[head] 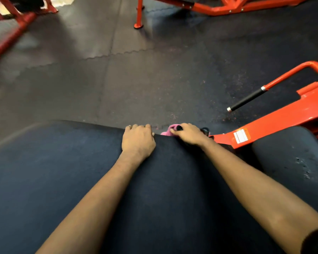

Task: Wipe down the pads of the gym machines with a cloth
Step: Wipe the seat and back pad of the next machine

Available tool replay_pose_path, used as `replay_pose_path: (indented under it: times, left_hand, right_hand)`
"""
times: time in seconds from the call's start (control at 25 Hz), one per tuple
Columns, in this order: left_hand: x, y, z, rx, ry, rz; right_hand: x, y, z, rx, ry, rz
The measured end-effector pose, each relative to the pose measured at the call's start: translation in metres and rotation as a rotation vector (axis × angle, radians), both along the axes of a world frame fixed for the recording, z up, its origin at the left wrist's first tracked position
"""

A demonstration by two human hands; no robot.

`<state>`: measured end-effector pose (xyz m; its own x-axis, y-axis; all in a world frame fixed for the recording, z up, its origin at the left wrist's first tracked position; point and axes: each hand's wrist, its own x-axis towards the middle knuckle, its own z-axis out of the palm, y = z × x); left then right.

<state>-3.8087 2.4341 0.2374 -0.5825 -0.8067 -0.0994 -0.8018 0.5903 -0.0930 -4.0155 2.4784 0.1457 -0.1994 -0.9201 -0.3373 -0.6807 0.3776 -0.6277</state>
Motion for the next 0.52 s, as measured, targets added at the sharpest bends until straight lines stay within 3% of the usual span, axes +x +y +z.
replay_pose_path:
  times: [0.12,0.32,0.4,0.52]
  left_hand:
    - [0.02,-0.01,0.016,0.0,-0.034,0.066]
    - [0.058,-0.02,0.04,-0.046,-0.021,0.071]
    - [0.073,-0.024,0.05,-0.077,-0.044,0.097]
    - [0.097,-0.037,0.067,-0.113,-0.065,0.166]
  right_hand:
    - [-0.005,0.02,-0.004,-0.108,-0.165,-0.048]
    - [-0.042,0.05,-0.011,0.131,0.049,-0.249]
    - [-0.009,0.016,0.003,0.175,0.146,-0.165]
    - [0.076,-0.034,0.048,-0.033,0.066,-0.012]
